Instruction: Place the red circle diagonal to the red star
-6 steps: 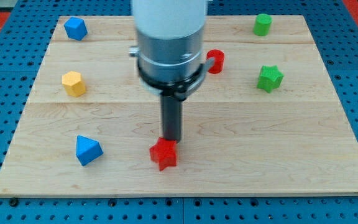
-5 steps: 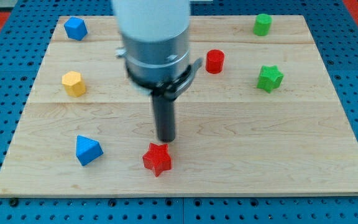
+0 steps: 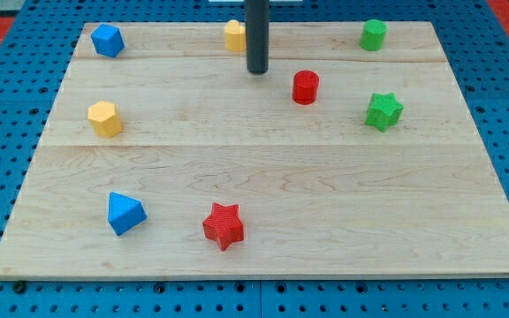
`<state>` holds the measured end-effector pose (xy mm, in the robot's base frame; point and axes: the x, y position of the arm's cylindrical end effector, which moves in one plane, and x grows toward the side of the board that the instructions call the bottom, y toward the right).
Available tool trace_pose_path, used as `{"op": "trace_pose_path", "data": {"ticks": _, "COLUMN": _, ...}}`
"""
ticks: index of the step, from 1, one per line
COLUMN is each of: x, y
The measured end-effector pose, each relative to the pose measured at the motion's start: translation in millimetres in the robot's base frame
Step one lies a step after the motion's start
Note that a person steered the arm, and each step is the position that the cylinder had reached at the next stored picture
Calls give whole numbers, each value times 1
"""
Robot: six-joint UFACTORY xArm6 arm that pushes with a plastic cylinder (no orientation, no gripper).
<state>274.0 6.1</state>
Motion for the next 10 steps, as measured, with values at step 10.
{"op": "trace_pose_path", "data": {"ticks": 10, "x": 46, "y": 14}}
